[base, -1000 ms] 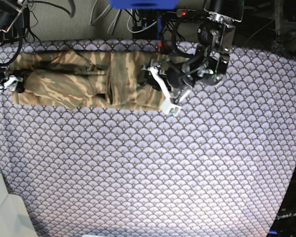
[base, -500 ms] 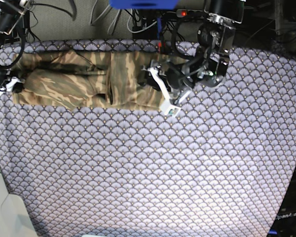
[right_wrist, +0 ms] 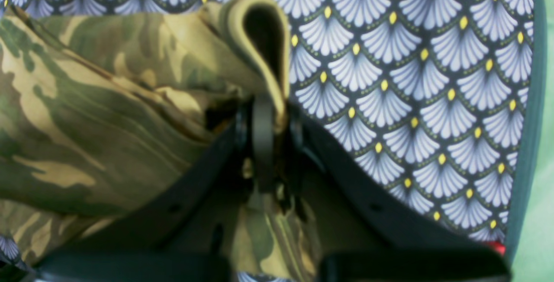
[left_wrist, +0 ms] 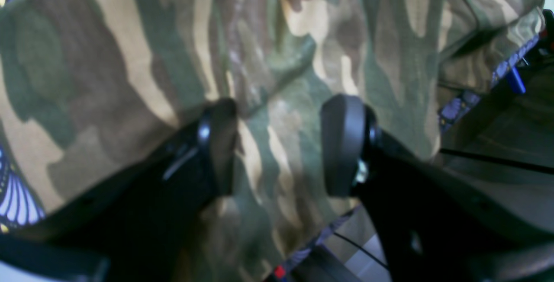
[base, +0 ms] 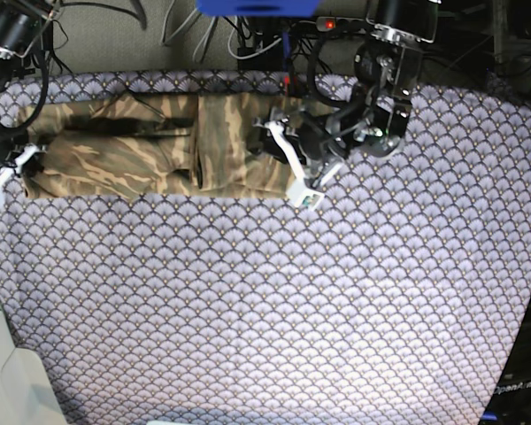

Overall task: Fold the T-shirt properly
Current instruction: 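Grasp the strip end with the right gripper and fold it toward the left gripper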

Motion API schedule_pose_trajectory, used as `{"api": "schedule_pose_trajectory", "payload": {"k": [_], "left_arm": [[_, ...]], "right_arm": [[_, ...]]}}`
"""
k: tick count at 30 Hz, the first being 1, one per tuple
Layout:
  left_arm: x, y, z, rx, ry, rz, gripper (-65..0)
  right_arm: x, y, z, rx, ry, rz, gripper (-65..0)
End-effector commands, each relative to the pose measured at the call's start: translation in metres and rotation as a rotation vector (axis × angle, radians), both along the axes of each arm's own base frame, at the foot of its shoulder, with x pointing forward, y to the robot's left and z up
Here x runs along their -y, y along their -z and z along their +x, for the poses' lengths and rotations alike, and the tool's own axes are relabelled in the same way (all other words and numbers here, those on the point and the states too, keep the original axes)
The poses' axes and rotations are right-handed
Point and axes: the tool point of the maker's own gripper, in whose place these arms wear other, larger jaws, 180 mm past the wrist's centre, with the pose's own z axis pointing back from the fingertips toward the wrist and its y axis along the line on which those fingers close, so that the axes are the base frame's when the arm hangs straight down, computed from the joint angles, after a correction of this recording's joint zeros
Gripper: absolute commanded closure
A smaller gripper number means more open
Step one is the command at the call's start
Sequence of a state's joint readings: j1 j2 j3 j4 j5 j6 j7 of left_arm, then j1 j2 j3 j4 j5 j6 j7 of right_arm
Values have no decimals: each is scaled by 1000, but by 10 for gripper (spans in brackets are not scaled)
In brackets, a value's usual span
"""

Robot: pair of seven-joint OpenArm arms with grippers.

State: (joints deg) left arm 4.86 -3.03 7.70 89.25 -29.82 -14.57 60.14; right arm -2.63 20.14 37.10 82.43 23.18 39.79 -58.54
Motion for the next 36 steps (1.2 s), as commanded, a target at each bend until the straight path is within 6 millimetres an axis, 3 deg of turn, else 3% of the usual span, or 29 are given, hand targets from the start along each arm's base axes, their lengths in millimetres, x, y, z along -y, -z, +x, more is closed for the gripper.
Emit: {"api": "schedule_pose_trajectory", "payload": {"k": [1,9,13,19,24,28,36], "left_arm": [[-4,-1,3,6,0,24,-317],[-5,-2,5,10,0,26,-317],[-5,-2,5,9,0,26,-317],[-5,-2,5,10,0,26,-317],[-5,-2,6,12,0,26,-317],[-5,-2,6,13,0,30,-317],[-6,-1,6,12,0,35,-317]], "right_arm": [[7,-16,10,53,-7,-22,0],[5,-15,5,13,-15,-28,0],[-5,-33,4,31,-50,-82,0],[-26,-75,4,94,-110,-196,0],[-43,-80,-2,77,-118,-202,0],[-68,-68,0,40,-170,-168,0],[-138,-55,4,21,-274,-61,0]]}}
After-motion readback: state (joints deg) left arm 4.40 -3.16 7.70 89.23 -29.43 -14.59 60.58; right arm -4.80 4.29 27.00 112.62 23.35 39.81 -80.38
